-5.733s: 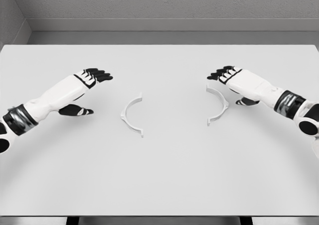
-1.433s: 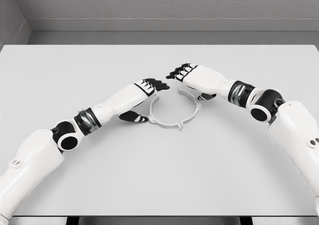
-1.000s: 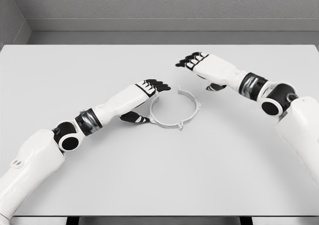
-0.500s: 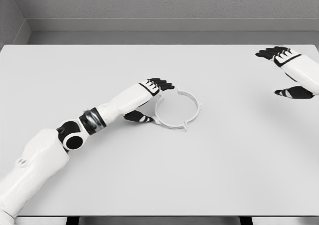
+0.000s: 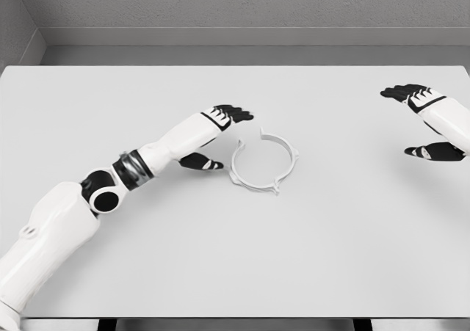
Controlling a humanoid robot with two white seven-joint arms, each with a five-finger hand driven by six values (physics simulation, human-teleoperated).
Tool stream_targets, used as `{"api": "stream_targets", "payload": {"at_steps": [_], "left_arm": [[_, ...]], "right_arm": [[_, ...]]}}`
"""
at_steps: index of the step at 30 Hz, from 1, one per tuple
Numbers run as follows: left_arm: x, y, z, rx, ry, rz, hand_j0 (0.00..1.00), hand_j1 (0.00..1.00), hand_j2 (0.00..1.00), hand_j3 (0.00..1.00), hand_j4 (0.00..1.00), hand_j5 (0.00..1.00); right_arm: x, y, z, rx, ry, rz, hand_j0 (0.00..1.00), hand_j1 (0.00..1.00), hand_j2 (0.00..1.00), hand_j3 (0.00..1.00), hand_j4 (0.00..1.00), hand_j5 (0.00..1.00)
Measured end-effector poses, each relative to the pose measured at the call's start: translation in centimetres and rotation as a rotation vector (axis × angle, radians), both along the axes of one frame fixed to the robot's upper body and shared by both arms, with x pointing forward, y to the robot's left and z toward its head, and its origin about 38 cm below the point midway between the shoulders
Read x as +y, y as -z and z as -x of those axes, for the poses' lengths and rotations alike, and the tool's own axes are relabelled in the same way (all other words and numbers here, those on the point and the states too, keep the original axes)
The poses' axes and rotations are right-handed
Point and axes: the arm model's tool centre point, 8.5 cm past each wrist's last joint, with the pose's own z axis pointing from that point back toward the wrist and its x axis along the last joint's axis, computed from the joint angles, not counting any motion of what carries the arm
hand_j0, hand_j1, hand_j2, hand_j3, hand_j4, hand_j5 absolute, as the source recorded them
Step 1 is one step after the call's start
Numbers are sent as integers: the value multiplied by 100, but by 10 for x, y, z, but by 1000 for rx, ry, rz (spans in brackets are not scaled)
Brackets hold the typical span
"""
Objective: Assemble PVC drainage pipe clamps
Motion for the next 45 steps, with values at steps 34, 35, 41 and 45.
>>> {"api": "stream_targets", "payload": {"at_steps": [34,35,41,45], "left_arm": [[114,-52,-7,-121,-149,-116,100,100,100,100,100,100],[115,-54,-8,-124,-150,-117,100,100,100,100,100,100],[118,-55,-11,-124,-158,-125,100,100,100,100,100,100],[120,-54,-14,-120,-165,-132,100,100,100,100,100,100]], "right_arm": [[157,-10,-115,-75,-207,309,100,100,100,100,100,100],[162,2,-117,-45,-211,308,100,100,100,100,100,100],[186,38,-129,68,-222,266,100,100,100,100,100,100],[191,51,-130,107,-219,250,100,100,100,100,100,100]]}}
